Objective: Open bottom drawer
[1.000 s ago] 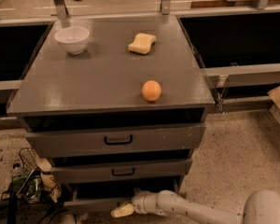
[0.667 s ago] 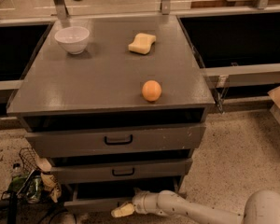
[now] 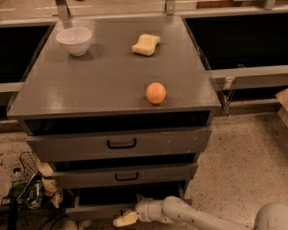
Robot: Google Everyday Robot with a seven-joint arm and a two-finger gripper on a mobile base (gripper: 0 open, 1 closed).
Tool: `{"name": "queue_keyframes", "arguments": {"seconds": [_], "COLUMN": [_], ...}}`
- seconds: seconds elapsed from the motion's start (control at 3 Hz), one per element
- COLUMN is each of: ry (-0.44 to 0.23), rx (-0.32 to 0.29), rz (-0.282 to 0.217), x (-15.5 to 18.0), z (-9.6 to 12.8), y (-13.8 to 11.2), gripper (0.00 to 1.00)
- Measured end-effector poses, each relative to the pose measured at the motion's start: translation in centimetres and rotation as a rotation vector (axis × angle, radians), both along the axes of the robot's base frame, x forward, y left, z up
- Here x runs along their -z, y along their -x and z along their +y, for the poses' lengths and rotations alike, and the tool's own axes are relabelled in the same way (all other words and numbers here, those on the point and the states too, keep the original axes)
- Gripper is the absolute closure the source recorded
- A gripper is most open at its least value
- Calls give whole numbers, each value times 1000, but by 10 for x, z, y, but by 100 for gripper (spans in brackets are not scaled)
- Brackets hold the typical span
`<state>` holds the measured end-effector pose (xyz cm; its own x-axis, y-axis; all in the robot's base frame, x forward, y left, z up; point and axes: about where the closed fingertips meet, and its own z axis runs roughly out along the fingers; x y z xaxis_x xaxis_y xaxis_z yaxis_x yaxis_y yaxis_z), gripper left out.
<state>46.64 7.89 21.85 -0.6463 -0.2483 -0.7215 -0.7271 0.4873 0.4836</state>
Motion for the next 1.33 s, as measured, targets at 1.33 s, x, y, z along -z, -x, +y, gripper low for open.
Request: {"name": "queue_keyframes", "arguments": {"seconds": [1.33], "ry": [-106], "rx": [-74], "rz": [35], "x": [-7], "z": [-8], "y": [45], "gripper": [0]}}
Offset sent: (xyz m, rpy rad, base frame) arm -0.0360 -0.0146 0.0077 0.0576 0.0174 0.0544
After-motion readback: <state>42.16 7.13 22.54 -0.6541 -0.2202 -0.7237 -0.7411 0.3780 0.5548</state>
